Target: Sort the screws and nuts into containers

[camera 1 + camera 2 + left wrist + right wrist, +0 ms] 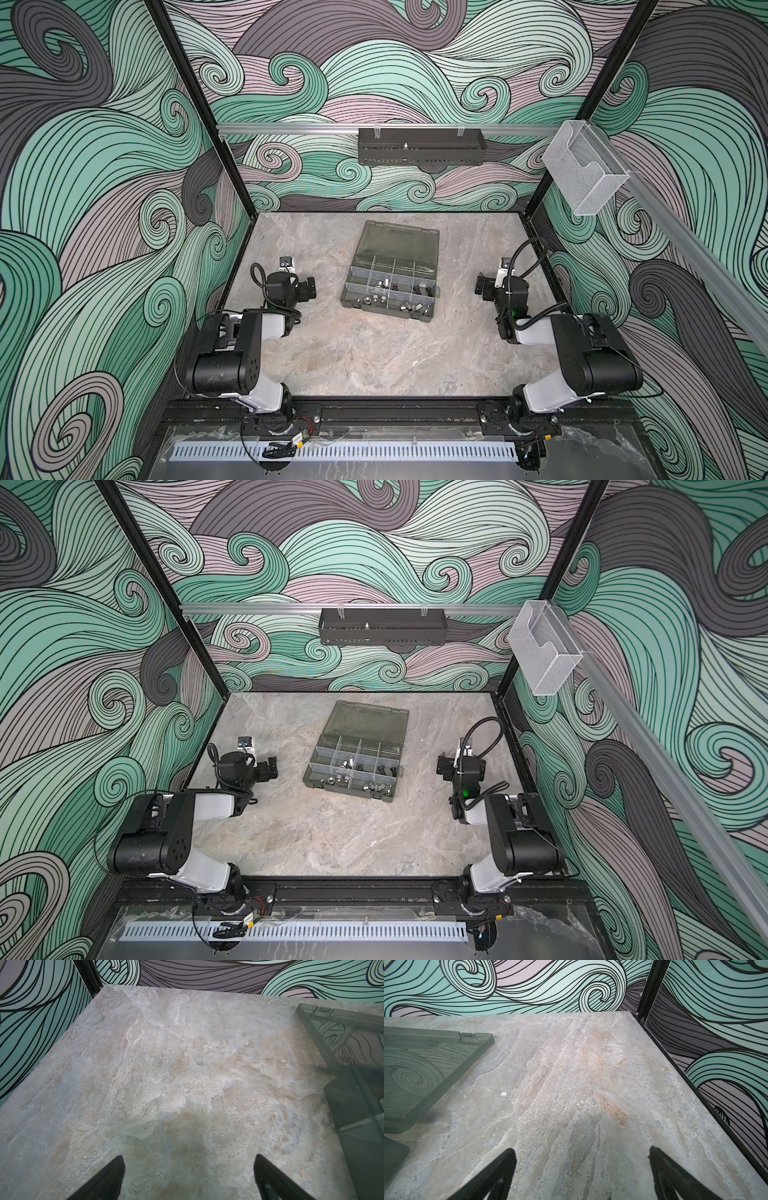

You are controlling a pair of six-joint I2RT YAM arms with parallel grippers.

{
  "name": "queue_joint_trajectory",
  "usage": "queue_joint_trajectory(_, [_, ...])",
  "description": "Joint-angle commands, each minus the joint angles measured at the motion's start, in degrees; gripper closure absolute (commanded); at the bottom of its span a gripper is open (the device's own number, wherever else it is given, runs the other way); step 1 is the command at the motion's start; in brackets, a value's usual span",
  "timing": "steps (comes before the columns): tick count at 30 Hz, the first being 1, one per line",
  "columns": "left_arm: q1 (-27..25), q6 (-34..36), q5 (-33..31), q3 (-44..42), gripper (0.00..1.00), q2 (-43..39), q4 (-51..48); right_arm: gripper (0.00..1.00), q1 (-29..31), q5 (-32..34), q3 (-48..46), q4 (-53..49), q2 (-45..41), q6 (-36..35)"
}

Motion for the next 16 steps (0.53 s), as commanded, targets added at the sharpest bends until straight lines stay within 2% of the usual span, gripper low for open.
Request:
queue_joint_trajectory(1, [0.23,0.68,1.06,1.44,0.01,-0.38,0.68,0.01,0.0,-0.17,0.15,1.33,-0.65,-0.38])
queue_joint_trajectory(16, [0.23,0.75,1.04,1.44,0.01,-0.37,0.69,0.01,-0.08,-0.51,0.32,1.07,-0.63,-0.42])
